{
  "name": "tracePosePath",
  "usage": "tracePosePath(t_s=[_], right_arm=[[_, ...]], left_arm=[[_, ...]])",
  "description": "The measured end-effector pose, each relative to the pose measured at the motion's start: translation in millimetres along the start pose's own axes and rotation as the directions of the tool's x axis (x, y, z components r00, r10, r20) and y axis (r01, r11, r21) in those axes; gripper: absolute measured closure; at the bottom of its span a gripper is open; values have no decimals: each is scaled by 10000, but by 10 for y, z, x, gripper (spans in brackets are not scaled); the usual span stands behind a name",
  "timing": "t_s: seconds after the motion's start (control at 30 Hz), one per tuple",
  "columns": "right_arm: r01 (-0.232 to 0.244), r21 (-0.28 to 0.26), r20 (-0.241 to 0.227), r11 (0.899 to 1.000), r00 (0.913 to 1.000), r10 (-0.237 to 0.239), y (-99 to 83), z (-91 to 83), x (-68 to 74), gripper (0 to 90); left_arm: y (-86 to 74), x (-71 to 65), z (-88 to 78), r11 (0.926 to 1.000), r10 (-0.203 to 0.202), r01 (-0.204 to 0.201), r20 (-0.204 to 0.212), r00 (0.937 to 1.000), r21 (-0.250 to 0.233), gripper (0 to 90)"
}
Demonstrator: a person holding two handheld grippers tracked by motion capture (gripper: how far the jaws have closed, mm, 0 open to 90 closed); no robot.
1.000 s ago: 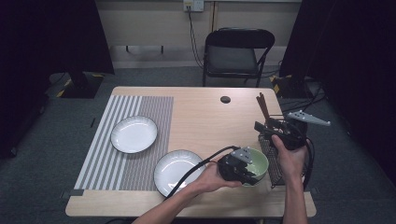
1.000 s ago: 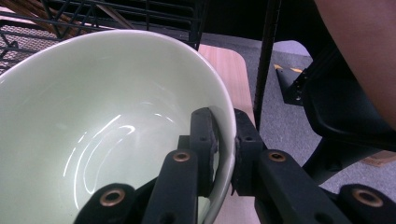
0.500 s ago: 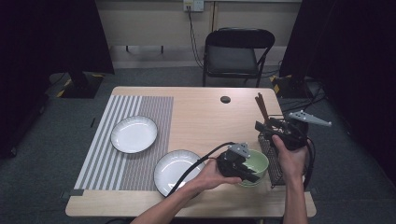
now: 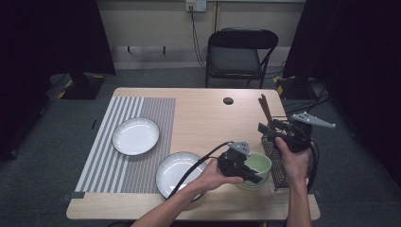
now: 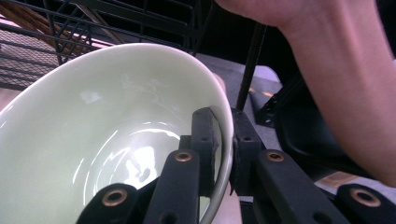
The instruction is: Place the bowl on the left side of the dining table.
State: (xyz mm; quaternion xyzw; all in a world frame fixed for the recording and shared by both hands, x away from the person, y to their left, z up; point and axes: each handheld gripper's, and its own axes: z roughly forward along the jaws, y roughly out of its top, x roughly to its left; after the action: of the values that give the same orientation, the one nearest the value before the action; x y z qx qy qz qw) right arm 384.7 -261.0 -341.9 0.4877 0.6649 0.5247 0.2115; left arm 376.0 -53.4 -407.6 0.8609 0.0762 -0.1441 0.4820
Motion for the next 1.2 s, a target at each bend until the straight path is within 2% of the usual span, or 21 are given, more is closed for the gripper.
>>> tracePosePath(t_s=[0.27,0.4,0.47,0.53,0.6,0.67,0.7,0.73,0.77,0.83,0.87,0.93,1.0,1.03,1.07,1.1,1.2], right_arm=[[-9,4,29,10000,10000,9,0,-3,-4,313],[19,18,45,10000,10000,-19,2,3,2,312],[26,18,26,10000,10000,-26,3,3,11,312],[17,13,8,10000,10000,-17,4,7,13,313],[26,24,18,10000,10000,-26,4,12,15,313],[27,39,28,10000,10000,-28,4,15,17,313],[33,46,28,10000,10000,-33,3,16,16,311],[27,61,68,10000,10000,-27,2,18,15,311],[29,67,124,10000,9999,-30,2,19,14,311],[27,36,134,10000,9999,-27,3,17,8,310],[28,29,144,10000,9999,-28,3,13,10,309],[11,16,122,10000,9999,-12,3,10,9,308],[13,35,139,10000,9999,-14,5,4,15,308],[12,25,140,10000,9999,-13,7,2,14,308],[2,-5,131,10000,9999,-2,7,3,10,307],[7,-4,134,10000,9999,-7,7,2,9,307],[-9,-5,170,10000,9999,9,5,4,4,307]], left_arm=[[-4,-1,1,10000,80,-80,-91,9999,59,818],[0,1,-19,9998,125,-122,-158,9998,167,752],[7,-10,-21,9989,188,-169,-429,9989,436,676],[27,-26,-22,9962,408,-360,-605,9973,794,649],[44,-62,-3,9942,636,-558,-849,9944,914,621],[65,-88,46,9862,946,-788,-1054,9899,1454,579],[73,-103,72,9784,1230,-972,-1364,9830,1823,553],[76,-106,98,9732,1340,-994,-1600,9780,2074,545],[88,-114,105,9673,1441,-1034,-1663,9755,2316,534],[87,-123,117,9658,1566,-1159,-1656,9737,2317,536],[89,-122,119,9629,1688,-1247,-1734,9703,2393,544],[94,-121,122,9595,1743,-1270,-1755,9689,2516,567],[100,-127,128,9594,1756,-1333,-1569,9719,2484,609],[109,-133,126,9533,1901,-1467,-1468,9707,2641,637],[112,-144,133,9523,1934,-1518,-1387,9713,2648,673],[117,-153,140,9474,2096,-1658,-1395,9678,2737,696],[131,-167,141,9451,2152,-1739,-1265,9683,2766,744]])
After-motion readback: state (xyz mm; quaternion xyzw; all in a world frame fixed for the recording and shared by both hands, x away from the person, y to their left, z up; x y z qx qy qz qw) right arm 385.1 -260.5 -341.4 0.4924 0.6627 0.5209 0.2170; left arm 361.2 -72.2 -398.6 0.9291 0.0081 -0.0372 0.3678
